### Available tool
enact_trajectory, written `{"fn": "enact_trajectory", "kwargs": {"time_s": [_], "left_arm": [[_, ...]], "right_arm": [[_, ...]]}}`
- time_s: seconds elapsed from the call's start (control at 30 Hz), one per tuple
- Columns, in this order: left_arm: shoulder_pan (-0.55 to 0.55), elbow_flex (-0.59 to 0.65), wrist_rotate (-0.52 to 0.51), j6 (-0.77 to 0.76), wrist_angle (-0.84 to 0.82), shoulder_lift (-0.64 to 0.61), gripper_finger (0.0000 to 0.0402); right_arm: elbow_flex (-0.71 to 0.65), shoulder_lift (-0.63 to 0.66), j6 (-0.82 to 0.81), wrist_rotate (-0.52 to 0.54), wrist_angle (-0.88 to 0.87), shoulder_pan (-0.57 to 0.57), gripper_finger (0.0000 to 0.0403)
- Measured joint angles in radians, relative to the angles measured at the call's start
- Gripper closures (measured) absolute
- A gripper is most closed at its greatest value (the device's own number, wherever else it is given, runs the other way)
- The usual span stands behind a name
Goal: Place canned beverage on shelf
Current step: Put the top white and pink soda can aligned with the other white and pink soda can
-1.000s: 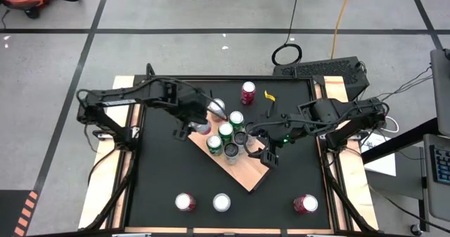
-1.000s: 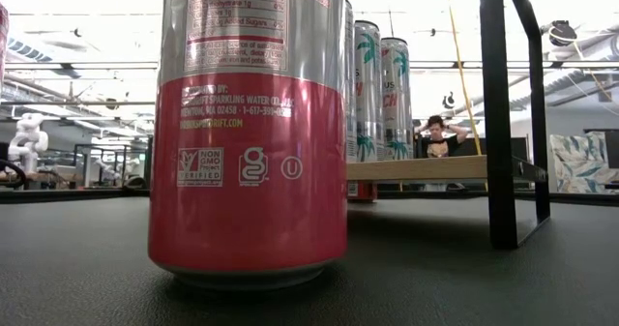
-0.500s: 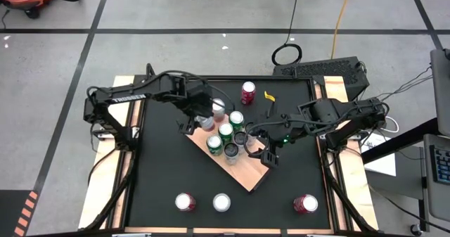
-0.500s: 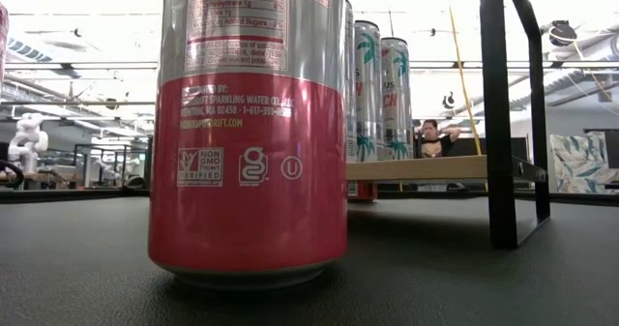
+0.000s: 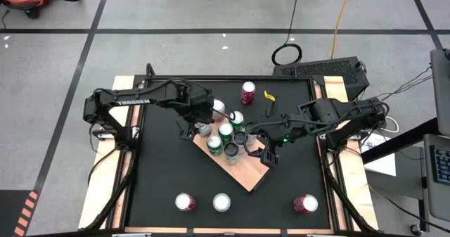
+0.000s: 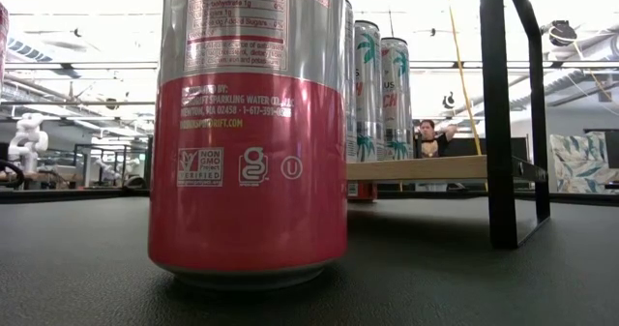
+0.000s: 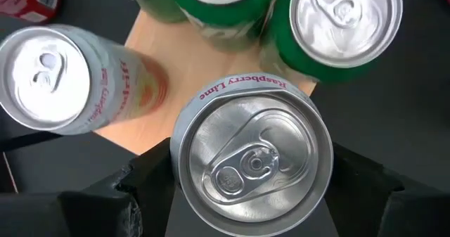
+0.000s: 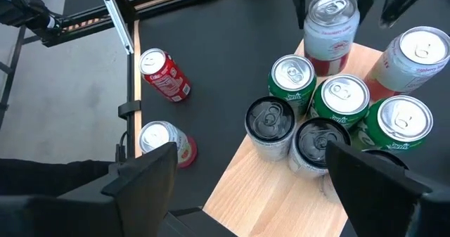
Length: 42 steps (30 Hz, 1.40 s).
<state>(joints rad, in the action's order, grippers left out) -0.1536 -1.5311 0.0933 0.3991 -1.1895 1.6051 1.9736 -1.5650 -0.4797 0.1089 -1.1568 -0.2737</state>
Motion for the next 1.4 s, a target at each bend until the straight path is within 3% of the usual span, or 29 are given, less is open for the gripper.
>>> {"fn": "enact_trajectory", "kwargs": {"time_s": [0.47,1.4], "left_arm": [[-0.089,0.0,0.037,0.067,0.031,0.0,0.012],[-0.087,0.001,0.036,0.079,0.027,0.056,0.012]], "right_arm": [[0.0,0.0,0.014,0.0,0.0,0.0,0.0062],[0.0,0.0,0.011,0.0,0.0,0.0,0.0062]]}}
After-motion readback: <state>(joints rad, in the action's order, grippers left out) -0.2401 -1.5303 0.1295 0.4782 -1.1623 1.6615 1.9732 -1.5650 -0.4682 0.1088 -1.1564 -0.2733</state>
